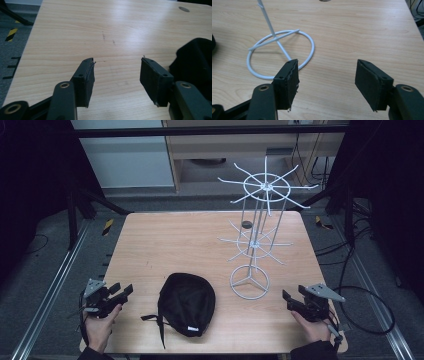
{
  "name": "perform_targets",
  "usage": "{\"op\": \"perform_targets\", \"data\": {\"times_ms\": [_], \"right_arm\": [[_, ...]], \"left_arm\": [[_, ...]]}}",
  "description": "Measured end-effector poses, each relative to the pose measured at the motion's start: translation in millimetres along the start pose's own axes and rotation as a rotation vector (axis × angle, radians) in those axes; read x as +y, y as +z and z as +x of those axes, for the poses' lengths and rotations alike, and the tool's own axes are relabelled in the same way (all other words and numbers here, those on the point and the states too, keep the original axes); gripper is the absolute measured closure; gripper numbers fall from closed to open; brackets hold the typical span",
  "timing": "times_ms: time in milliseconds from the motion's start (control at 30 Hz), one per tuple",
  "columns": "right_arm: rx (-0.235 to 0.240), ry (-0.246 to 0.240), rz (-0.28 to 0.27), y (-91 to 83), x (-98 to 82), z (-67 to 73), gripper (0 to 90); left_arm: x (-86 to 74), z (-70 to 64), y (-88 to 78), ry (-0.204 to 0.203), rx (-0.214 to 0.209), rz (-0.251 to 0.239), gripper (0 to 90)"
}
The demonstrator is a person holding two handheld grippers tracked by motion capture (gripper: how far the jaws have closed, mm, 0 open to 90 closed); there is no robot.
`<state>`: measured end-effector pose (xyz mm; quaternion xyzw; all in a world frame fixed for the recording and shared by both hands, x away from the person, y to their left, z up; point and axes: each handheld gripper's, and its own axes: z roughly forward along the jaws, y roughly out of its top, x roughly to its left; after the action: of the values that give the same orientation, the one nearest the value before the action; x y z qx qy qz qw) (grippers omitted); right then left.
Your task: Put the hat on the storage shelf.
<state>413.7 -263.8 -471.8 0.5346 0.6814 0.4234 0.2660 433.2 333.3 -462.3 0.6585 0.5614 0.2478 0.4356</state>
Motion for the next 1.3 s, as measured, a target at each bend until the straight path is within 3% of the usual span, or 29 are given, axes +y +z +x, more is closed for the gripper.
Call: {"op": "perform_targets", "data": {"times_ms": [167, 300, 400, 700, 1000, 1300], "right_arm": [[0.03, -0.015, 0.007, -1.0, -0.2, 7.3, 37.9], [0.071, -0.043, 0.0, -2.7, 1.6, 21.1, 38.9], [0.081, -0.051, -0.007, -3.6, 3.9, 27.9, 38.9], [0.193, -0.124, 0.002, -1.5, 11.3, 64.2, 44.5], [0.286, -0.162, 0.023, 10.0, 17.4, 97.8, 48.0], [0.344, -0.175, 0.052, 24.6, 23.3, 123.9, 49.6]], "left_arm": [[0.6, -13.9, -4.2, 0.045, -0.011, 0.008, 46.8], [1.3, -26.6, -8.4, 0.076, -0.035, 0.011, 45.1], [2.2, -30.7, -9.5, 0.081, -0.048, 0.013, 44.1], [5.6, -49.0, -12.0, 0.101, -0.1, 0.01, 47.7], [5.1, -65.8, -9.8, 0.14, -0.136, 0.036, 50.4], [1.9, -80.6, -1.8, 0.188, -0.147, 0.072, 50.4]]}}
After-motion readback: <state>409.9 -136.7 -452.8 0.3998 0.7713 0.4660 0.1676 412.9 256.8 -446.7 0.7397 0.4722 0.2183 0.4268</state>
